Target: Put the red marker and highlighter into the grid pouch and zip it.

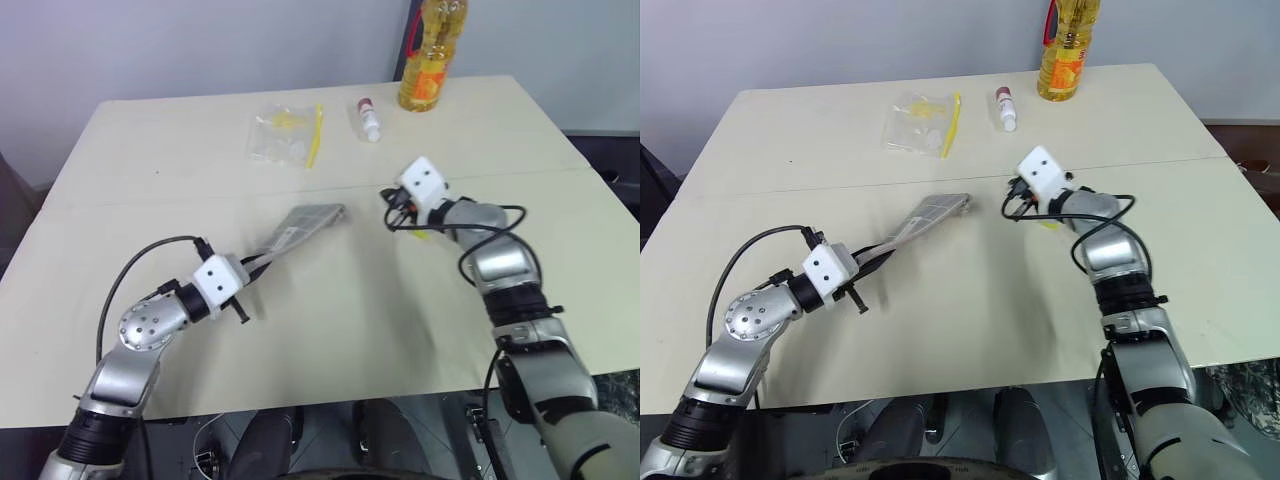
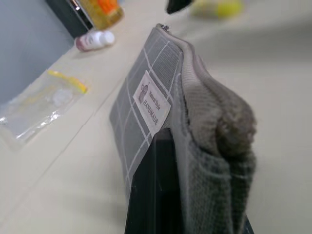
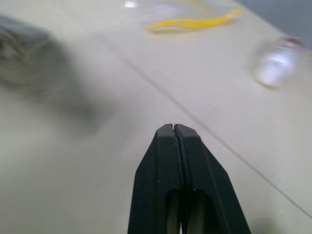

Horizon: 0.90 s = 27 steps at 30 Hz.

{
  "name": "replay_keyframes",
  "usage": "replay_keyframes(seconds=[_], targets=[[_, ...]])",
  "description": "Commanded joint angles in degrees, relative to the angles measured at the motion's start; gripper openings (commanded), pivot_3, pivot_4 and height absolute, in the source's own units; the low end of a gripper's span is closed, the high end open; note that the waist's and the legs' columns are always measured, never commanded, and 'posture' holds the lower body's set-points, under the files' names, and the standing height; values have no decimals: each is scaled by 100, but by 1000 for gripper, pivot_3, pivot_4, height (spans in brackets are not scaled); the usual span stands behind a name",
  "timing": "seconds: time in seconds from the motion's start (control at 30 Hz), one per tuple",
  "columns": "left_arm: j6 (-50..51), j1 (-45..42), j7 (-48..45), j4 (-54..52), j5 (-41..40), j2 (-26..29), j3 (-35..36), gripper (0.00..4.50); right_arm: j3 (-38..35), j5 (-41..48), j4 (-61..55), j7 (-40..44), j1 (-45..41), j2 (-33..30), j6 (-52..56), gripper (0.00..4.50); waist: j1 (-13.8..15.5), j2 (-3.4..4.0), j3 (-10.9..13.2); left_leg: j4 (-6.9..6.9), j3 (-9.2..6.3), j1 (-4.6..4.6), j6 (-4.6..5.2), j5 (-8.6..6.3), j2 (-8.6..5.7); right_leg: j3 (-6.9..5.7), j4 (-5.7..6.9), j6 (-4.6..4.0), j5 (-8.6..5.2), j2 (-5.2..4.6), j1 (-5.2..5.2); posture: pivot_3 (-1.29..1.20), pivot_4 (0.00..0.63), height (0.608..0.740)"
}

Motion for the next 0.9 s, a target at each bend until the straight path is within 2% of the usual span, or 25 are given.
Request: replay_keyframes(seconds=[0.03, 0.23, 0.5, 0.8, 0.9], targets=[[556, -285, -28, -353, -554, -181, 92, 0, -394, 599, -988, 352, 395, -240, 525, 1377, -5, 0, 0, 0, 0, 0, 0, 0, 0, 0, 0, 0, 0, 0, 0, 0, 150, 740], [1071, -888, -122, -154, -1002, -523, 66, 0, -725, 1310, -2132, 552, 997, -403, 1185, 4459, -24, -1, 1, 2, 2, 1, 2, 1, 3, 0, 2, 0, 0, 3, 0, 0, 150, 740], [1022, -1342, -321, 288, -975, -788, -107, 0, -750, 1547, -2425, 50, 1093, -75, 1437, 4459, -4, -5, 2, 13, 2, 0, 2, 1, 1, -1, -2, 0, 0, 1, 9, 0, 150, 740], [972, -1271, -416, 272, -888, -839, -219, 0, -700, 1572, -2107, -374, 854, 185, 1330, 4459, -5, -4, 3, 12, 2, -1, 1, 1, 1, -1, -2, 0, 0, 1, 8, 0, 150, 740], [987, -1221, -394, 218, -859, -845, -239, 0, -712, 1711, -2097, -288, 823, 237, 1394, 3661, -6, -5, 2, 12, 1, 0, 1, 1, 1, 0, -1, 0, 0, 2, 7, 0, 150, 740]])
